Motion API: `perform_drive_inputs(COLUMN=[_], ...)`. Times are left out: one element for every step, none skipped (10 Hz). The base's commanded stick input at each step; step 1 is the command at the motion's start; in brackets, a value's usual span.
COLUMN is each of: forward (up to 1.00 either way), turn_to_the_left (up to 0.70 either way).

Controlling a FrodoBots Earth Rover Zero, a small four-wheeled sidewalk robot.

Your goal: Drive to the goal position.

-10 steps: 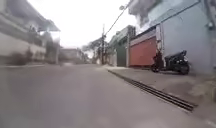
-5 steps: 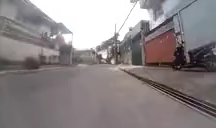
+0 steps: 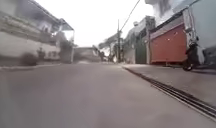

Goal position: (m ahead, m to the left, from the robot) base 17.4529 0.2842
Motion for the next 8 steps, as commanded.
perform_drive_inputs(forward=[1.0,1.0,1.0,1.0,1.0,1.0,1.0,1.0], turn_to_the_left=[0.0,0.0,0.0,0.0,0.0,0.0,0.0,-0.01])
